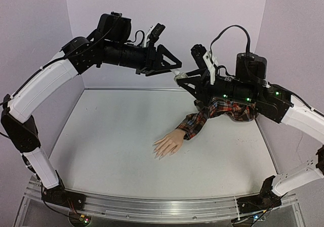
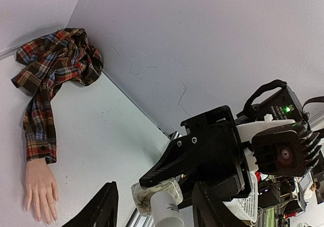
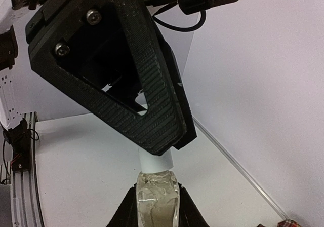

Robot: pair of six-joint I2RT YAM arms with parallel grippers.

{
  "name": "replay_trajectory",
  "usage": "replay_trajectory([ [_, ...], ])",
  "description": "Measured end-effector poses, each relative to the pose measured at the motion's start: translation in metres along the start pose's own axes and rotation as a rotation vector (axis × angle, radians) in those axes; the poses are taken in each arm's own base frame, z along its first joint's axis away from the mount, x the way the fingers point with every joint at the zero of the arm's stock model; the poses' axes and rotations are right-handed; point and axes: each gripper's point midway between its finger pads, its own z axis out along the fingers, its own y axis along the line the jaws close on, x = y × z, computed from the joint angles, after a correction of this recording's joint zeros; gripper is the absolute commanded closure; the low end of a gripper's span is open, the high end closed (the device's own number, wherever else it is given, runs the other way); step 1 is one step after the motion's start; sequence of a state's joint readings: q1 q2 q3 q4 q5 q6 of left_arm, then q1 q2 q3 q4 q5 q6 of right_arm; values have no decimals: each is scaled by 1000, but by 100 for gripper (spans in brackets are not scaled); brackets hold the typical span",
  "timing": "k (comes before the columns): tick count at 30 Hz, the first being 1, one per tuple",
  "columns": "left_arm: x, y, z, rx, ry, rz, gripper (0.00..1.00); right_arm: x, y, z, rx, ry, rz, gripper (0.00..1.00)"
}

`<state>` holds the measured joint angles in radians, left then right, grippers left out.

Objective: Paint the nails
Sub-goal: Pick up the nail polish bottle cap from the nail polish bottle.

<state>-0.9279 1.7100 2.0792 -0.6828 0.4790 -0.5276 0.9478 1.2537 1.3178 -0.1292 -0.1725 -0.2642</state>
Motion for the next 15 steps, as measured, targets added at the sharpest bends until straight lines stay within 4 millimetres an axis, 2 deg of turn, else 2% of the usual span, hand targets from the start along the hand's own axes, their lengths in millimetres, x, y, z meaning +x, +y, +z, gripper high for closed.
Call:
replay_trajectory([
  [4,4,3,1,-3,4,-8,58,0,-1,0,8,2,1,100],
  [12,0,0,0,9,-13,-6,67,1,-3,0,20,5,3,100],
  [15,-1,-1,0,10,-15,-10,60,1,-4,0,26,6,4,100],
])
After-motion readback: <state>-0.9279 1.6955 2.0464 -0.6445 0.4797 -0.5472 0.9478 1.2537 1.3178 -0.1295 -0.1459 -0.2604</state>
